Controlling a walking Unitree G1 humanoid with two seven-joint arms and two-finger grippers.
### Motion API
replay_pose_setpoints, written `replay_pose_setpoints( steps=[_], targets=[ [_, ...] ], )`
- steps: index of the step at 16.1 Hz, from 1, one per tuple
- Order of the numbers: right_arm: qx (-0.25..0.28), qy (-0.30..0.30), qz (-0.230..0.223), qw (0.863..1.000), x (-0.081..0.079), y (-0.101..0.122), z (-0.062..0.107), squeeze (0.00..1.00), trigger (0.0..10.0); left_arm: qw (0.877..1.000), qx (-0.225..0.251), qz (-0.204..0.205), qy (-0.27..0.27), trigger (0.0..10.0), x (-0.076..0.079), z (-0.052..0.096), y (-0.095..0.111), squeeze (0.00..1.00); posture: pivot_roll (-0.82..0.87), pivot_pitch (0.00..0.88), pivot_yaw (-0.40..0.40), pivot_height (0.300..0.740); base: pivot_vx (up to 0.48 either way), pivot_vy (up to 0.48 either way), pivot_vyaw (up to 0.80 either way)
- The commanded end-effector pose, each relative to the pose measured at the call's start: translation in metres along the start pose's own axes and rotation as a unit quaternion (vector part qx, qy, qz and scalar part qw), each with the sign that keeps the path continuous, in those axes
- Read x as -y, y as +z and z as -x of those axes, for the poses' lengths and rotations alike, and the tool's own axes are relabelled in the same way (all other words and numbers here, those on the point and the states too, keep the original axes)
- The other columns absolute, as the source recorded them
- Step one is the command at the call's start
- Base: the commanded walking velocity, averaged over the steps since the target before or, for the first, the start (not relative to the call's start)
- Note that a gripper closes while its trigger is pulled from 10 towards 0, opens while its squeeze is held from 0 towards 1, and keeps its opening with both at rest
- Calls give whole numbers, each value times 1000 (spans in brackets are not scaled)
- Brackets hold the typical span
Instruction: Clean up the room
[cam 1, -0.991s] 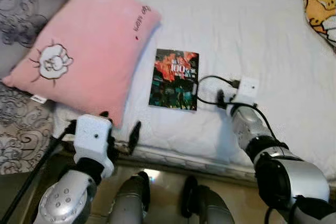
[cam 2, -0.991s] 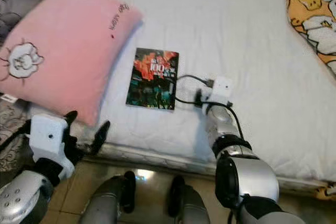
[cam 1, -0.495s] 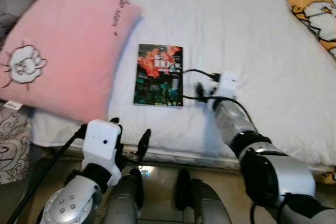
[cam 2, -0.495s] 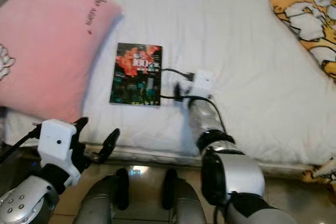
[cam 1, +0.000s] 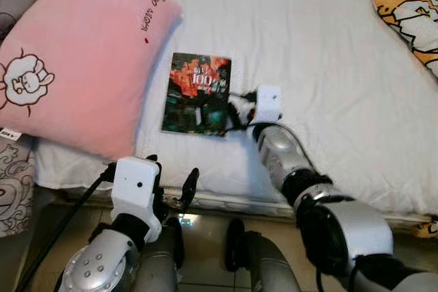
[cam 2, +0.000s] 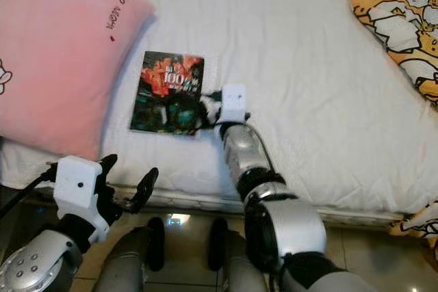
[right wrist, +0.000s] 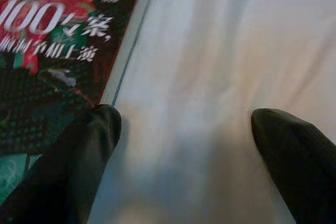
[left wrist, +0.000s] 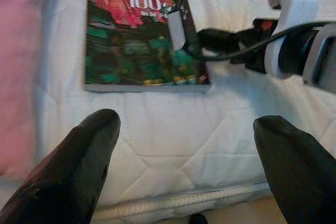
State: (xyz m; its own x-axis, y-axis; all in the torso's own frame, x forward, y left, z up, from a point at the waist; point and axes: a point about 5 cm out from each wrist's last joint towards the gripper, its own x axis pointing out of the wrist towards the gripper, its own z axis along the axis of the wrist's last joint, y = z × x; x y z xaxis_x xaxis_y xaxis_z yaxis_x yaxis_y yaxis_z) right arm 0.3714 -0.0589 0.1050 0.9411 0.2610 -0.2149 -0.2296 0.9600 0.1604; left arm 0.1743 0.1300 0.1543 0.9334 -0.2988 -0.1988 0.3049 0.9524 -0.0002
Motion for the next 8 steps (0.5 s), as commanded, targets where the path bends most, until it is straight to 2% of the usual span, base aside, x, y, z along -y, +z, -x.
replay_pose_setpoints(
  steps=[1,3,5,7,8],
  targets=[
    [-25,24,6,999,-7,-13,3,0,10000,1000,-12,8,-5,10000,3,1,-6,0,486,349,-145,740,0,0,0],
    [-41,60,-1,997,-25,-21,4,0,10000,1000,-15,9,-2,10000,2,1,-8,0,490,336,-144,740,0,0,0],
    [-56,94,11,994,-43,-29,6,0,10000,1000,-15,9,-1,10000,2,1,-9,0,494,330,-145,740,0,0,0],
    [-53,89,42,994,-40,-26,5,0,10000,1000,-12,9,2,10000,0,-2,-9,0,499,326,-151,740,0,0,0],
    [-47,80,65,994,-33,-21,3,0,10000,1000,-10,10,3,10000,1,-3,-9,0,496,322,-155,740,0,0,0]
  ],
)
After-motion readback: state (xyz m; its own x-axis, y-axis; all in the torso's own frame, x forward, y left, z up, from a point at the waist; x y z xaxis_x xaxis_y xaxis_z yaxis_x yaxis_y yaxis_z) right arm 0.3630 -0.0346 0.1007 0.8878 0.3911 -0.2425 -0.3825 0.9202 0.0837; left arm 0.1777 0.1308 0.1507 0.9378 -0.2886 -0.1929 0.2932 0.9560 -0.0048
